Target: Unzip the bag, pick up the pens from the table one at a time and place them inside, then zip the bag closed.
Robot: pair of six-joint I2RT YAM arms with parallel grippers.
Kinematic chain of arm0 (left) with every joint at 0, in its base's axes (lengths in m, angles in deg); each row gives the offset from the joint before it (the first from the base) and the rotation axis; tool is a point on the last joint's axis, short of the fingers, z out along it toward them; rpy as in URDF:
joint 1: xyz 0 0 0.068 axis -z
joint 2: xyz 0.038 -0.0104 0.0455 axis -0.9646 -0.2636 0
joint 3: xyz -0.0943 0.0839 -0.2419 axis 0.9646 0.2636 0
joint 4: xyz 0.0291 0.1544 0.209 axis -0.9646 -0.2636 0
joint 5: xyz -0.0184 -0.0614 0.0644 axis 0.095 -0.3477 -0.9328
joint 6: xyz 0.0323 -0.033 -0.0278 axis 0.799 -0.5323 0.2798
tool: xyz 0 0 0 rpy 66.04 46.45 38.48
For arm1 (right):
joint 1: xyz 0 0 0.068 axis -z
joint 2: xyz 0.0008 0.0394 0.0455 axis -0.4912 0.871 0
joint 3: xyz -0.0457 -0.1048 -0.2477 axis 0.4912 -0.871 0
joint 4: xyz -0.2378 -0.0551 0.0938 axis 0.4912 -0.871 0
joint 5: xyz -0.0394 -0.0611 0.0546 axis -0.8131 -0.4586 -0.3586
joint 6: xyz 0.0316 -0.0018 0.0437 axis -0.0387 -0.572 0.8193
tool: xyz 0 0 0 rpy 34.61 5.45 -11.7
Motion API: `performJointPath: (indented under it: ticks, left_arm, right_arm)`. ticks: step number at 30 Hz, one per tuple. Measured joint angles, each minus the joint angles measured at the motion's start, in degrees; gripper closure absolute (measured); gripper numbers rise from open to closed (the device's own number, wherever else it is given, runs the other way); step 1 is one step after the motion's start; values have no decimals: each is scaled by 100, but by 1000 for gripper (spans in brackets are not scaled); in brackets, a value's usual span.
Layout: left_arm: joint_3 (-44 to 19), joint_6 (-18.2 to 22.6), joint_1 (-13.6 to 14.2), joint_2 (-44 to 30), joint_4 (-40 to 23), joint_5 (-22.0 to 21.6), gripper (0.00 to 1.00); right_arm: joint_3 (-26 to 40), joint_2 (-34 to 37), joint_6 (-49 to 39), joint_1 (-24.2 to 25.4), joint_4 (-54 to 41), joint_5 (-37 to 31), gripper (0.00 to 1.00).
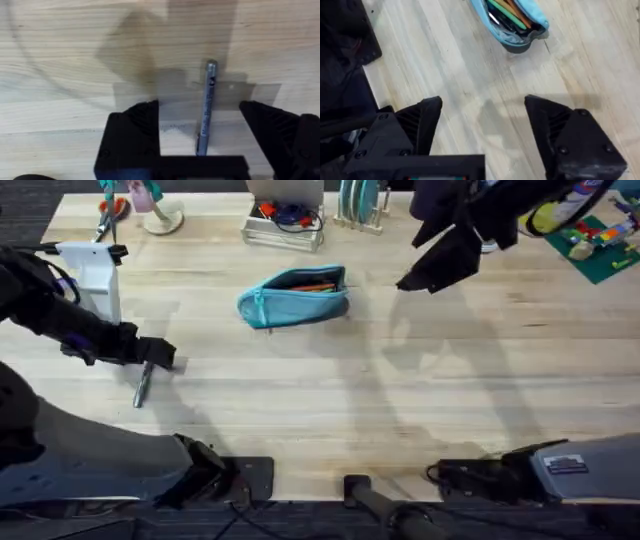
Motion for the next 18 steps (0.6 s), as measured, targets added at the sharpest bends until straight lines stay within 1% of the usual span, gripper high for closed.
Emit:
performJointPath:
  ticks: [3, 4, 5, 8, 9, 11, 18]
  left_arm:
    - [0, -6, 0, -1, -2, 0, 164]
    - [0, -25, 0, -1, -2, 2, 245]
    - [0, -24, 0, -1, -7, 0, 388]
    - [0, -25, 0, 1, -31, 12, 866]
    - [0, -20, 2, 7, -43, 11, 932]
    - [9, -23, 0, 27, -48, 13, 952]
    - [9, -23, 0, 27, -46, 18, 958]
  right_arm:
    - [0, 2, -1, 0, 0, 0, 4]
    - [0, 0, -2, 0, 0, 0, 4]
    - [0, 0, 0, 0, 0, 0, 4]
    - [0, 0, -2, 0, 0, 0, 4]
    - [0, 1, -2, 0, 0, 0, 4]
    - [0, 2, 0, 0, 0, 0, 3]
    - [0, 0, -1, 0, 0, 0, 4]
